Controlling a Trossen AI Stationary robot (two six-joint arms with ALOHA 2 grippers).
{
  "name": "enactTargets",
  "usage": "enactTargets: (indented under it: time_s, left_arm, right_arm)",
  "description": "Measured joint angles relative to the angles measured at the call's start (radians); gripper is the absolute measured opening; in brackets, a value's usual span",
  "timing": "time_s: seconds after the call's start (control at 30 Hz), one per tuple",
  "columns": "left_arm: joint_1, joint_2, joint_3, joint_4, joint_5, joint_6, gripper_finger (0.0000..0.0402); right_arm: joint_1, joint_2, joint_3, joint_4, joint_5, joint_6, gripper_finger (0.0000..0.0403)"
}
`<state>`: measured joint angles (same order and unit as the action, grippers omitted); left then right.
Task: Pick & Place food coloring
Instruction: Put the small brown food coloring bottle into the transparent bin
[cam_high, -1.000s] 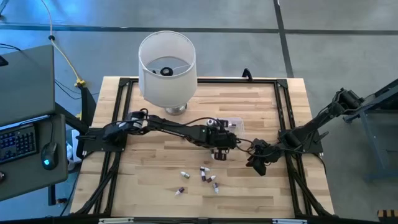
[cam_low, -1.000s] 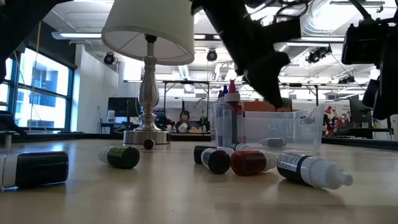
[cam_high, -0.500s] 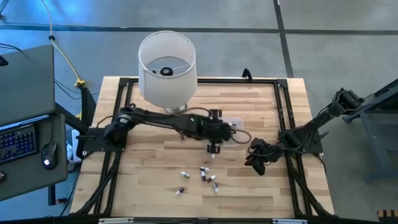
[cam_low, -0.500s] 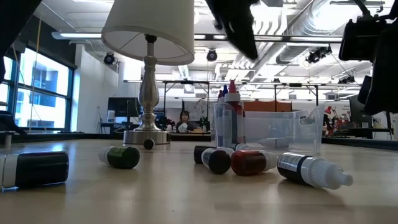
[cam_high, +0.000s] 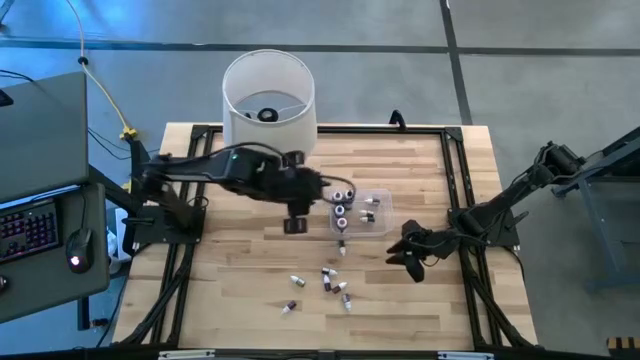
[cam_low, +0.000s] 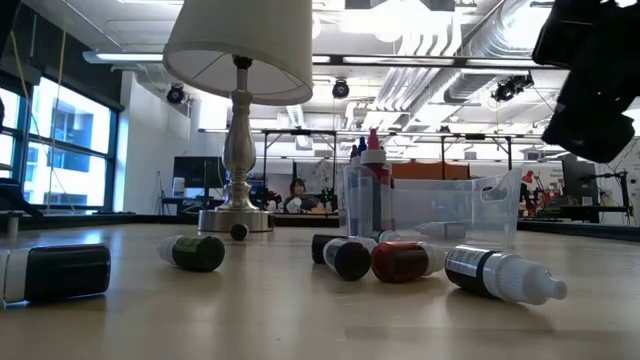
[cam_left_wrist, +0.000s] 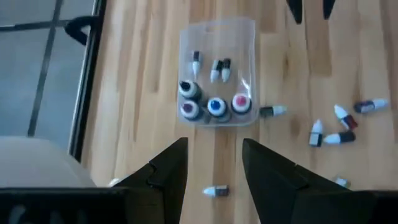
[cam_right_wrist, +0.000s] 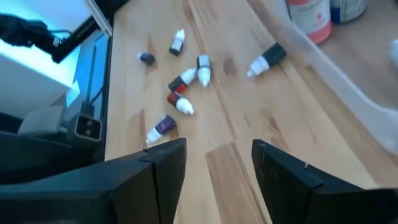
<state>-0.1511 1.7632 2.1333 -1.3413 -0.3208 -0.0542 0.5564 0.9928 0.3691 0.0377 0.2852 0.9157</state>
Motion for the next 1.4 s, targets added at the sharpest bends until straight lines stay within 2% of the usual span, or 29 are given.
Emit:
enactTargets:
  time_s: [0.07, 0.2, 0.4, 0.5, 0.57, 0.73, 0.93, 1.1, 1.3, 1.4]
  left_arm:
    - [-0.015, -0.071, -0.126, 0.007, -0.006, -0.037, 0.0149]
    - [-0.046, -0.232, -0.484, 0.236, -0.005, -0.082, 0.0149]
    - [-0.059, -0.428, -1.054, 0.754, 0.062, -0.128, 0.0149]
    - [-0.058, -0.466, -1.25, 1.018, 0.054, -0.213, 0.0149]
    - [-0.058, -0.466, -1.344, 1.085, 0.018, -0.262, 0.0149]
    - [-0.037, -0.441, -1.444, 1.153, -0.012, -0.433, 0.0149]
    - [0.009, -0.394, -1.452, 1.192, -0.049, -0.534, 0.0149]
    - [0.008, -0.321, -1.453, 1.271, -0.075, -0.555, 0.0149]
    - [0.008, -0.258, -1.452, 1.29, -0.108, -0.562, 0.0149]
    - [0.008, -0.243, -1.453, 1.289, -0.14, -0.629, 0.0149]
  right_arm:
    - [0.0, 0.0, 0.0, 0.011, 0.019, 0.0, 0.0176]
    - [0.0, 0.0, 0.0, 0.011, 0.053, 0.0, 0.0176]
    - [0.0, 0.0, 0.0, 0.019, 0.108, 0.0, 0.0176]
    - [0.0, 0.0, 0.0, 0.02, 0.153, 0.0, 0.0176]
    - [-0.001, 0.0, 0.0, 0.021, 0.162, 0.0, 0.0176]
    - [0.0, 0.0, 0.0, 0.029, 0.158, 0.0, 0.0176]
    - [0.0, 0.0, 0.0, 0.031, 0.154, -0.001, 0.0176]
    - [0.0, 0.0, 0.0, 0.035, 0.151, -0.002, 0.0176]
    - [0.0, 0.0, 0.0, 0.036, 0.15, -0.065, 0.0176]
    - [0.0, 0.0, 0.0, 0.039, 0.146, -0.071, 0.0176]
